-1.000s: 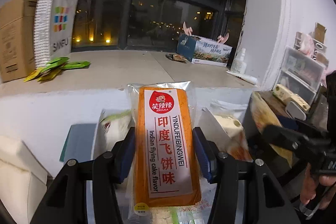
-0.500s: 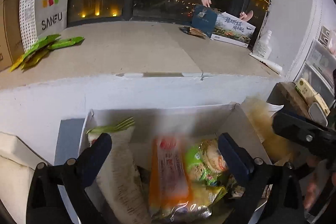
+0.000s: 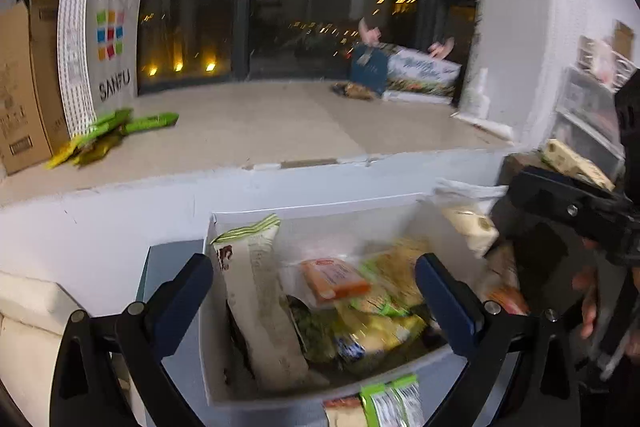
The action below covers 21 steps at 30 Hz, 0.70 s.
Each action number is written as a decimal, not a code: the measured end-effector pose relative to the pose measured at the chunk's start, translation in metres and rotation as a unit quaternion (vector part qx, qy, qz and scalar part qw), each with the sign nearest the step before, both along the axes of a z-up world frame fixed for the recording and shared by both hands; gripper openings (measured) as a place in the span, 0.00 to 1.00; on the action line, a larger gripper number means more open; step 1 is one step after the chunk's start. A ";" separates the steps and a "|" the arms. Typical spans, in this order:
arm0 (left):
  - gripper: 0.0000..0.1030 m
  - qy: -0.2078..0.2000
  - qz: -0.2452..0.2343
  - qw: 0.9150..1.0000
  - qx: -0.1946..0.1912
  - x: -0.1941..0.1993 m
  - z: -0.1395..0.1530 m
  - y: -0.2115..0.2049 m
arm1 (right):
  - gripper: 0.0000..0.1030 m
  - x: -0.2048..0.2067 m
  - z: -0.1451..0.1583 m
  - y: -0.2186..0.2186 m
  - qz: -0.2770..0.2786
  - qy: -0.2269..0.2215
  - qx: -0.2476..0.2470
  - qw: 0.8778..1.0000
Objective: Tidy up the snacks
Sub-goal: 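Carry the cracker pack into the box while the left gripper drops the orange pack in, then grasp the green seaweed strip with the right gripper while the left gripper grasps the bread bag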
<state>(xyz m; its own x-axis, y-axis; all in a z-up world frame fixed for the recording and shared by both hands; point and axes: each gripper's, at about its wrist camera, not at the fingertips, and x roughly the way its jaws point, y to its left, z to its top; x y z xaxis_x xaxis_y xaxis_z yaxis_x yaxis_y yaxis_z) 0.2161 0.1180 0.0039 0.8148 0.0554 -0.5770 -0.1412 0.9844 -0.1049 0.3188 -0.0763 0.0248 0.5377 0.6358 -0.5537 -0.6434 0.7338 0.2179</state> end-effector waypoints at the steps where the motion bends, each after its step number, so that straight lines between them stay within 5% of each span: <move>1: 1.00 -0.008 -0.001 1.000 0.000 -0.015 0.003 -0.004 | 1.00 -0.009 0.004 -0.004 0.003 -0.014 0.000 1.000; 6: 1.00 -0.037 0.001 0.999 0.011 -0.081 0.004 -0.027 | 1.00 -0.068 0.018 -0.040 0.023 -0.067 0.029 0.997; 11: 1.00 -0.060 0.007 0.998 -0.011 -0.155 -0.013 -0.044 | 1.00 -0.128 0.001 -0.077 0.032 -0.086 0.043 0.995; 21: 1.00 -0.056 0.038 0.997 -0.038 -0.236 -0.054 -0.067 | 1.00 -0.194 -0.110 -0.110 0.057 0.009 -0.034 0.998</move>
<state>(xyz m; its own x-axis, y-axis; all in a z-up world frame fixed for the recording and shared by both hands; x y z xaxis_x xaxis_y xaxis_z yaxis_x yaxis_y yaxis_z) -0.0203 0.0513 -0.0498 0.8695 0.0788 -0.4876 -0.1977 0.9602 -0.1973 0.1245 -0.1860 -0.0850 0.4533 0.6533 -0.6064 -0.7201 0.6693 0.1828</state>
